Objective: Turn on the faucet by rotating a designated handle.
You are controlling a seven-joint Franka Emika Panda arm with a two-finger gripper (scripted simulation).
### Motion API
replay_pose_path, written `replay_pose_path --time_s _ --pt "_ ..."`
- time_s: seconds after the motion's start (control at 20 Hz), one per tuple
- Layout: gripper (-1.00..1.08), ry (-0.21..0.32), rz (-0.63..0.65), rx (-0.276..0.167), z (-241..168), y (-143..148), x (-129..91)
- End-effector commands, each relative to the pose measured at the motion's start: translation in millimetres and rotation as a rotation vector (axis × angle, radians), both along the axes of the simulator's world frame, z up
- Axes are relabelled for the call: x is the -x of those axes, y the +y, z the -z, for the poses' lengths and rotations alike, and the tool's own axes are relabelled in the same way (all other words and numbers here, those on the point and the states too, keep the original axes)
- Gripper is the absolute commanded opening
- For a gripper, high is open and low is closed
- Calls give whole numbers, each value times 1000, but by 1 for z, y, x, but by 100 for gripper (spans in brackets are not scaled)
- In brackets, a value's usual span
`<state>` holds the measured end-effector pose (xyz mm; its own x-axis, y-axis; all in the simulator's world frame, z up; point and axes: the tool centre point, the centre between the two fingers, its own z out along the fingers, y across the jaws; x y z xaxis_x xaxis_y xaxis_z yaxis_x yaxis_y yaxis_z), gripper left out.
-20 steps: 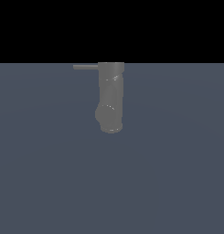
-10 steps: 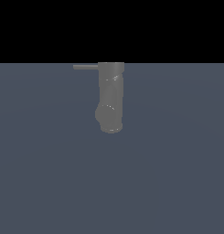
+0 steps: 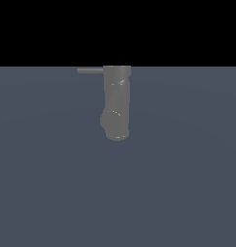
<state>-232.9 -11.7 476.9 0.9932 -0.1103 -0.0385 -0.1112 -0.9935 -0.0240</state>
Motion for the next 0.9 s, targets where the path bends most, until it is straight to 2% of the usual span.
replay_pose_path --time_s 0.0,0.35,0.85 --pt "-100 3 28 -13 0 1 -8" --pt "-100 18 151 -59 4 8 -43" --pt "-100 64 404 -114 21 21 -112"
